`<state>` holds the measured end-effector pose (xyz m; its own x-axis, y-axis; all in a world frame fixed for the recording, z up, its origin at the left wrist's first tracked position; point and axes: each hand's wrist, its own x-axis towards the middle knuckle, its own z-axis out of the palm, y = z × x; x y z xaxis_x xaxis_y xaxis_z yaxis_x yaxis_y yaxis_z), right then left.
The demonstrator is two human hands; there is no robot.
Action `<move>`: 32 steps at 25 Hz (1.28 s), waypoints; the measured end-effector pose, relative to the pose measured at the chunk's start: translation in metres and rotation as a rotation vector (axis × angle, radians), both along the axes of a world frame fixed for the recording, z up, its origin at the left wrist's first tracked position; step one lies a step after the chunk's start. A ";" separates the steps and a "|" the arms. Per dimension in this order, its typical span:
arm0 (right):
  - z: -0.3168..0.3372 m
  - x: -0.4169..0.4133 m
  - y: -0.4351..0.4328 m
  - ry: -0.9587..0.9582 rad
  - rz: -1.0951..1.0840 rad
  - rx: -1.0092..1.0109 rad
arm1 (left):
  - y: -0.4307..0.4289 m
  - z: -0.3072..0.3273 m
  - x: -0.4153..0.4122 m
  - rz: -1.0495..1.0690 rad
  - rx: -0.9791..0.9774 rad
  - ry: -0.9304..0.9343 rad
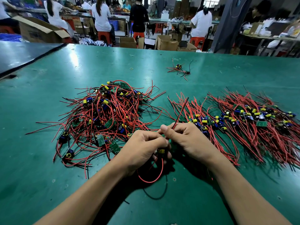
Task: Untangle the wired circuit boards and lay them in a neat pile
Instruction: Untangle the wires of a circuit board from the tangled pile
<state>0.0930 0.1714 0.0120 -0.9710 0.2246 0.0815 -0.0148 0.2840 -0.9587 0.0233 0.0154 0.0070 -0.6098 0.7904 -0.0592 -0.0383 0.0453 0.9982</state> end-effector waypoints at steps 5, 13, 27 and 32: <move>-0.010 -0.004 -0.002 0.042 -0.197 0.116 | 0.004 -0.001 0.000 0.019 -0.031 -0.002; -0.003 0.000 -0.002 -0.167 0.080 -0.277 | 0.002 -0.003 0.000 0.038 -0.029 0.113; -0.013 -0.013 0.014 0.185 -0.554 0.397 | 0.000 0.006 0.001 -0.071 -0.132 0.179; -0.007 -0.015 0.009 0.057 -0.334 -0.435 | 0.002 0.001 0.001 0.011 -0.128 0.223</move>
<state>0.0783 0.1804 0.0048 -0.8378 0.5448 -0.0373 -0.0470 -0.1399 -0.9891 0.0245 0.0173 0.0080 -0.6273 0.7785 -0.0217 0.1806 0.1725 0.9683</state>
